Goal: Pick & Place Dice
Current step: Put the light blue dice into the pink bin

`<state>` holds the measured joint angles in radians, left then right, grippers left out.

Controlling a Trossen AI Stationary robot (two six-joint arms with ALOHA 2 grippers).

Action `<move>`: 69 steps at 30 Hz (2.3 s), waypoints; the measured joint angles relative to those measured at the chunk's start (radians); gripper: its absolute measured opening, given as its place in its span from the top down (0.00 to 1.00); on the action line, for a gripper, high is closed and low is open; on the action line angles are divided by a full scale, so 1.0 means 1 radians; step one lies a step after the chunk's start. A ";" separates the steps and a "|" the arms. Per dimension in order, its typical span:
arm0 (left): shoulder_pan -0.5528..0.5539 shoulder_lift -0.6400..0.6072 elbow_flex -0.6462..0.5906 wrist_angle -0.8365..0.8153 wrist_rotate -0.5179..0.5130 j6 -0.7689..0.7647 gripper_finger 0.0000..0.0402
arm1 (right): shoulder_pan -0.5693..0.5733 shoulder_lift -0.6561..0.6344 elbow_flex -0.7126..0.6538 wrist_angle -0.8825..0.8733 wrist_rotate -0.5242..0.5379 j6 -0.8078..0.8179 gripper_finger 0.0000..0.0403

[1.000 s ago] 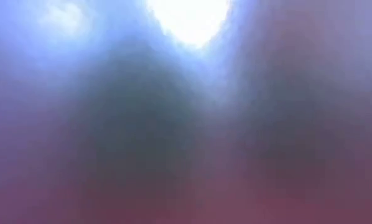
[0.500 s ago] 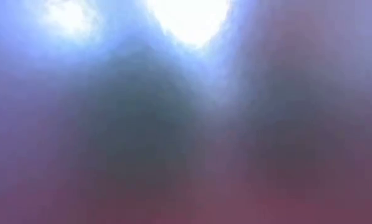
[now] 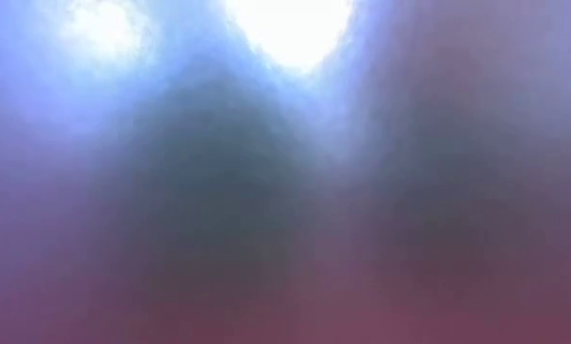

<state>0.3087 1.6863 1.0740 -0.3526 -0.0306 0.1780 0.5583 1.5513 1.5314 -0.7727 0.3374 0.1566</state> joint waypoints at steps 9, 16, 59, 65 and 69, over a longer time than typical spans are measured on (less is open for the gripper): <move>0.000 0.016 0.001 0.015 0.005 -0.002 0.10 | 0.000 0.000 0.000 0.000 0.000 0.000 0.01; 0.000 0.007 0.000 0.009 -0.003 0.003 0.11 | 0.000 0.000 0.000 0.000 0.000 0.000 0.01; -0.009 -0.030 -0.016 0.005 0.001 -0.026 0.11 | 0.000 0.000 0.000 0.001 0.001 0.000 0.01; -0.009 -0.015 -0.061 0.044 -0.002 0.004 0.12 | 0.000 0.000 0.000 0.000 0.001 -0.001 0.01; -0.009 -0.015 -0.063 0.046 -0.005 0.006 0.11 | 0.000 0.000 0.000 0.000 0.001 -0.001 0.01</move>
<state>0.3000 1.6711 1.0111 -0.3063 -0.0353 0.1843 0.5583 1.5513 1.5314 -0.7727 0.3382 0.1558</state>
